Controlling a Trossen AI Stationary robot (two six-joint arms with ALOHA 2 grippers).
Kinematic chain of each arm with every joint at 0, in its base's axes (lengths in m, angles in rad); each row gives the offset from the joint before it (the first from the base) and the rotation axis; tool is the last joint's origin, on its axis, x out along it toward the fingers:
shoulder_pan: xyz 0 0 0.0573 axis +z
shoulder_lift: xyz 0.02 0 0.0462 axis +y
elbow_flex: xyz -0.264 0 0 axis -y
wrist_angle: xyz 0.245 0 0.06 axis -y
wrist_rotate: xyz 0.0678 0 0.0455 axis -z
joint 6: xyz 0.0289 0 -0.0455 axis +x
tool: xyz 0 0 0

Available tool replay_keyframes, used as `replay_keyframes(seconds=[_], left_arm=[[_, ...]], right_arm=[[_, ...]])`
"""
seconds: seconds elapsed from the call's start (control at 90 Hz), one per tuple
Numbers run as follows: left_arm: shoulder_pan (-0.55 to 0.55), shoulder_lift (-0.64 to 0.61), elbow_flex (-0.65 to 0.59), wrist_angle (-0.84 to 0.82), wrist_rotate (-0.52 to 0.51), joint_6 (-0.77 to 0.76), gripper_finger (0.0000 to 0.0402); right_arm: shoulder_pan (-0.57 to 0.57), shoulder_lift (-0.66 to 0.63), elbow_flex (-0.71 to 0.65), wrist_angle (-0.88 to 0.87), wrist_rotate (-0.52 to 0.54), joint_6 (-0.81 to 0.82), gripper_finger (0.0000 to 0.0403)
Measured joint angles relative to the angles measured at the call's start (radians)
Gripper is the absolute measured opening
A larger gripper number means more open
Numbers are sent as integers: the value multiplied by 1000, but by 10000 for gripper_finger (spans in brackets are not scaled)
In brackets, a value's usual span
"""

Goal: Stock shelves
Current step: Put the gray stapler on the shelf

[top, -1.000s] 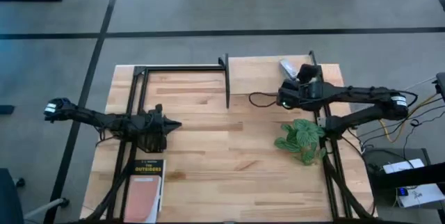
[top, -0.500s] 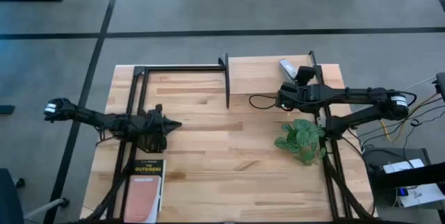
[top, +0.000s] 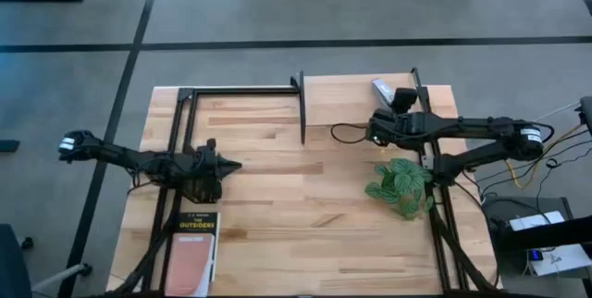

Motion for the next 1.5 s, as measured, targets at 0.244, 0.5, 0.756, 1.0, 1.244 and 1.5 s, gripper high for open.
replay_keyframes(seconds=[0.244,0.5,0.756,1.0,1.244,1.5], left_arm=[[0,0,0,0,0,0,4],[0,0,0,0,0,0,4],[0,0,0,0,0,0,4],[0,0,0,0,0,0,4],[0,0,0,0,0,0,4],[0,0,0,0,0,0,4]], right_arm=[[0,0,0,9,3,29,52],[1,0,0,10,-26,120,15],[1,-5,0,6,-69,274,4],[1,-25,-1,6,-130,423,3],[1,-26,-8,5,-196,578,2],[1,-26,-11,5,-229,798,2]])
